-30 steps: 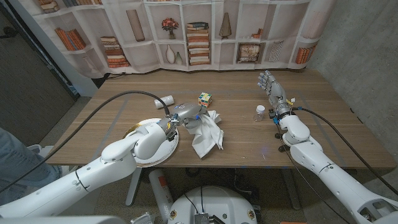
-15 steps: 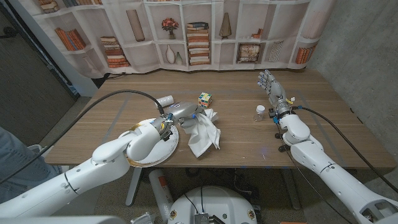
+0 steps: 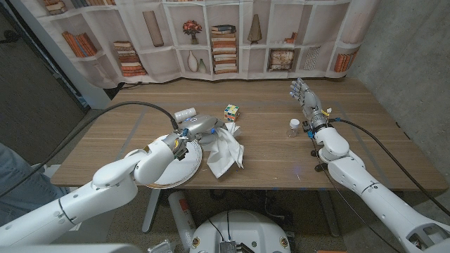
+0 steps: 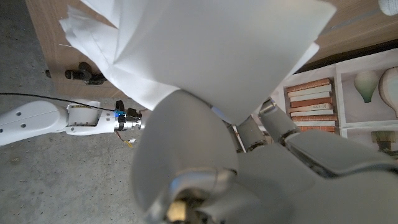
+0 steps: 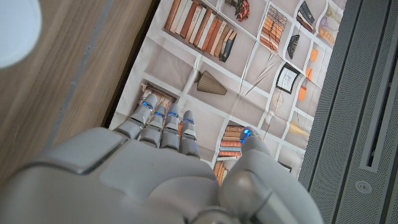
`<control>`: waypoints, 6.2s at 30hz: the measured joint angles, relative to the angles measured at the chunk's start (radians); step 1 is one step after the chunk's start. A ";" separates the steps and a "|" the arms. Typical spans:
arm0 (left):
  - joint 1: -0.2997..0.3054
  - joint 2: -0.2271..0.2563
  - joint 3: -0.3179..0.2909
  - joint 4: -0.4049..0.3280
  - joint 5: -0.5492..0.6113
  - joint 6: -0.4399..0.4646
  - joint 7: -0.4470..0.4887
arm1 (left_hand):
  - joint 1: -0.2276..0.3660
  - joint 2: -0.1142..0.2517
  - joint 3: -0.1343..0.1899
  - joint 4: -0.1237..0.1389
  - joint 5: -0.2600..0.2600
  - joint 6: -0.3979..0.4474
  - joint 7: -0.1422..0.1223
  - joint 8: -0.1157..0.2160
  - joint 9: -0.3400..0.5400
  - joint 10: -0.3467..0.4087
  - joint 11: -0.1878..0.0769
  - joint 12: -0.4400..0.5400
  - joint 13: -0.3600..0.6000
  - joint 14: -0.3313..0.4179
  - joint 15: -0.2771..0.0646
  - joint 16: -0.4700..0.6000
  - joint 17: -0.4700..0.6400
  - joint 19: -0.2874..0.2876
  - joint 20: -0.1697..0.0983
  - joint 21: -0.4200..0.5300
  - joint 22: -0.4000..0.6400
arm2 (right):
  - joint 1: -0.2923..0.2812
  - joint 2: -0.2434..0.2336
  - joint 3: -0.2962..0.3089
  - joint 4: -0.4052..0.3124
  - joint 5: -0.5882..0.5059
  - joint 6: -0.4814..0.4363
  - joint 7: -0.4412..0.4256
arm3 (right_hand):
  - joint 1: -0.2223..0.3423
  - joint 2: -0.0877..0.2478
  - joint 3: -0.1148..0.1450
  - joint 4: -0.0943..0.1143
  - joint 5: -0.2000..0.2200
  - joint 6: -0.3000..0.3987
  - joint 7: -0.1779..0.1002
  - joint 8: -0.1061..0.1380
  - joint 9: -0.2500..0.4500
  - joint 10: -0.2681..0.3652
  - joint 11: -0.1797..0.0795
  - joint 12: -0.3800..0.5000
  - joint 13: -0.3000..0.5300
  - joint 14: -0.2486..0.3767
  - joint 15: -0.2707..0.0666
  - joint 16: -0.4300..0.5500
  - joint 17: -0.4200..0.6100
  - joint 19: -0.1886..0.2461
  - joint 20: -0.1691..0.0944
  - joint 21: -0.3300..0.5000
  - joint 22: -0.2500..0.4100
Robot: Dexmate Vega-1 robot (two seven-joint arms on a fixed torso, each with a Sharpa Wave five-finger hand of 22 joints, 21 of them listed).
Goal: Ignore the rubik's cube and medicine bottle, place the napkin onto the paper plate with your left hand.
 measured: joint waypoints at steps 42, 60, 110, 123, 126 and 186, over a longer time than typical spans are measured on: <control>0.242 0.055 -0.237 -0.042 -0.045 0.005 0.094 | -0.008 0.000 -0.004 -0.004 0.000 0.003 -0.004 0.004 -0.009 0.014 -0.004 -0.007 0.018 0.007 -0.004 -0.006 0.019 -0.009 0.002 0.026 0.000 | 0.011 -0.010 -0.013 -0.025 -0.023 -0.041 -0.019 | 0.000 0.000 0.000 0.000 0.000 0.000 0.000 0.000 0.000 0.000 0.000 0.000 0.000 0.000 0.000 0.000 0.000 0.000 0.000 0.000 0.000; 0.356 0.014 -0.367 -0.053 -0.054 -0.012 0.098 | -0.008 0.000 -0.007 -0.007 0.000 0.005 -0.006 0.008 -0.009 0.014 -0.004 -0.010 0.028 0.016 -0.002 -0.010 0.028 -0.009 0.002 0.034 -0.005 | 0.019 -0.013 -0.016 -0.035 -0.030 -0.063 -0.026 | 0.000 0.000 0.000 0.000 0.000 0.000 0.000 0.000 0.000 0.000 0.000 0.000 0.000 0.000 0.000 0.000 0.000 0.000 0.000 0.000 0.000; 0.554 -0.221 -0.612 -0.096 0.042 -0.042 -0.028 | -0.013 -0.006 -0.007 -0.007 0.000 0.012 -0.002 0.012 -0.014 0.027 -0.012 -0.025 0.046 0.021 -0.004 -0.015 0.045 -0.025 0.008 0.059 -0.005 | 0.071 -0.008 -0.034 -0.005 -0.038 -0.090 -0.017 | 0.000 0.000 0.000 0.000 0.000 0.000 0.000 0.000 0.000 0.000 0.000 0.000 0.000 0.000 0.000 0.000 0.000 0.000 0.000 0.000 0.000; 0.604 -0.286 -0.668 -0.111 0.073 -0.054 -0.054 | -0.013 -0.006 -0.011 -0.011 0.000 0.018 -0.007 0.011 -0.018 0.027 -0.012 -0.025 0.051 0.021 -0.004 -0.016 0.047 -0.030 0.002 0.062 -0.005 | 0.074 -0.010 -0.039 -0.017 -0.044 -0.100 -0.018 | 0.000 0.000 0.000 0.000 0.000 0.000 0.000 0.000 0.000 0.000 0.000 0.000 0.000 0.000 0.000 0.000 0.000 0.000 0.000 0.000 0.000; 0.611 -0.300 -0.678 -0.112 0.078 -0.058 -0.057 | -0.013 -0.006 -0.011 -0.011 0.000 0.018 -0.007 0.011 -0.018 0.027 -0.012 -0.025 0.055 0.021 -0.004 -0.017 0.050 -0.034 0.006 0.062 -0.005 | 0.071 -0.012 -0.039 -0.024 -0.045 -0.104 -0.021 | 0.000 0.000 0.000 0.000 0.000 0.000 0.000 0.000 0.000 0.000 0.000 0.000 0.000 0.000 0.000 0.000 0.000 0.000 0.000 0.000 0.000; 0.599 -0.432 -0.719 -0.017 0.087 -0.116 -0.012 | -0.017 -0.002 -0.011 -0.011 0.000 0.036 -0.014 0.022 -0.032 0.050 -0.025 -0.037 0.074 0.029 -0.005 -0.027 0.069 -0.060 0.007 0.081 -0.004 | 0.064 -0.020 -0.052 -0.047 -0.061 -0.146 -0.035 | 0.000 0.000 0.000 0.000 0.000 0.000 0.000 0.000 0.000 0.000 0.000 0.000 0.000 0.000 0.000 0.000 0.000 0.000 0.000 0.000 0.000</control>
